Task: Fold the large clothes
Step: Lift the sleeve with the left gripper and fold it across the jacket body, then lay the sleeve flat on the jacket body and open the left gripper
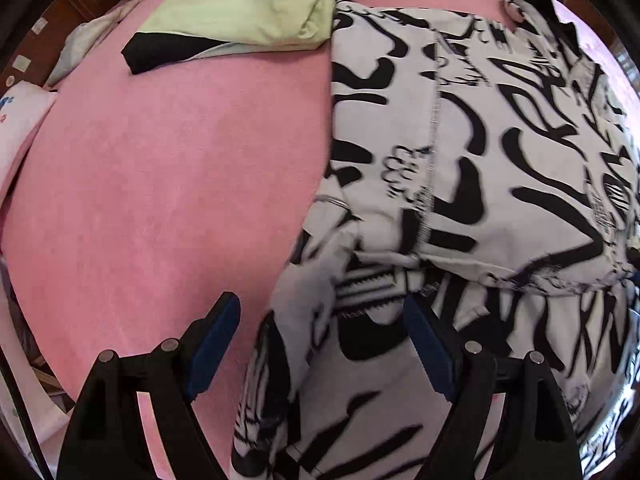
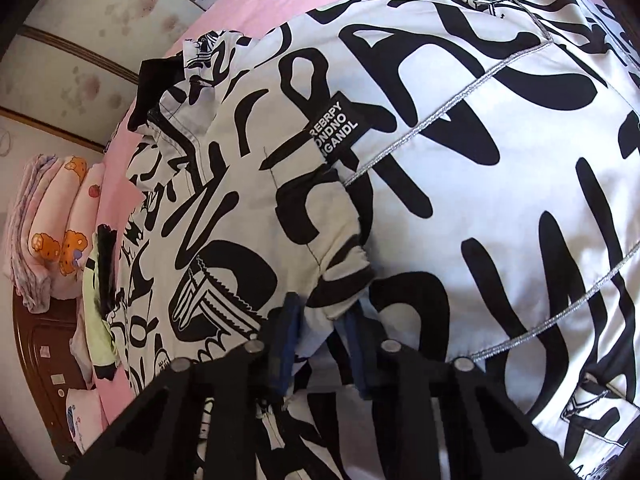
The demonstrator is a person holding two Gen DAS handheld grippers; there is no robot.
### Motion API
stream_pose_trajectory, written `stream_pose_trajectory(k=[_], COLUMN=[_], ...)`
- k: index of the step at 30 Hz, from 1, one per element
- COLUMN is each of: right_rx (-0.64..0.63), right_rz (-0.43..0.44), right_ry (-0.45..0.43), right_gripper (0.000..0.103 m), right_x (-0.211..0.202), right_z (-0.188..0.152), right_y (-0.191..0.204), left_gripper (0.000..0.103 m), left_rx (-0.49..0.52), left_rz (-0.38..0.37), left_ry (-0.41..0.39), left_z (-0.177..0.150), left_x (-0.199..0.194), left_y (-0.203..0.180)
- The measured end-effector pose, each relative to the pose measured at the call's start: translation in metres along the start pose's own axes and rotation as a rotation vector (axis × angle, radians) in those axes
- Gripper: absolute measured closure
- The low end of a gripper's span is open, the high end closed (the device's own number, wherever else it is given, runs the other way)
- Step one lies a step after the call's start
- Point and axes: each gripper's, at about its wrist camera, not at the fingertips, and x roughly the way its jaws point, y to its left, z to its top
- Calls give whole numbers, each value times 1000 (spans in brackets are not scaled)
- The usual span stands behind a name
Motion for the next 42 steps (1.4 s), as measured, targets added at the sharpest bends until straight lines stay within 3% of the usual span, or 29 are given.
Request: stream_pose_trajectory(k=[6,8,12,18,19,24,28,33,39,42], right_rx=[-26,-48,-89,-106,-92,-63,-75,-164,-76,-111], right_rz=[13,11,-3,-62,-69,-111,-133,-174,-190,-266], right_ry=[-68,-88,-125,-94,-85,-81,-104,-144,-112,-85], right_gripper=[95,95,96,96,96,96,96,96,95,88], right_x=[-16,-26,-47,-55,-54,-47,-40,-28,-12,-9], right_z=[2,1,-8,-33,-38,-56,-54,-38,-28,-29], right_y=[12,19,26,21,17,5,8,22,17,22], left_gripper=[28,36,44,53,64,73,74,74,73,73], left_rx=[-54,-51,-61,-186,-208,-255,-168,-149,-156,-105], left_rz=[-46,-56,-33,-86,-88,-148,-108,-105,-91,-59], left_ry=[-25,-31,-53,-3,6,46,31,34,40,20], left_z=[11,11,12,13,16,22,28,30,24,19], left_x=[8,7,1,11,13,24,24,27,24,15], left_y=[14,13,9,34,40,61,55,52,38,24])
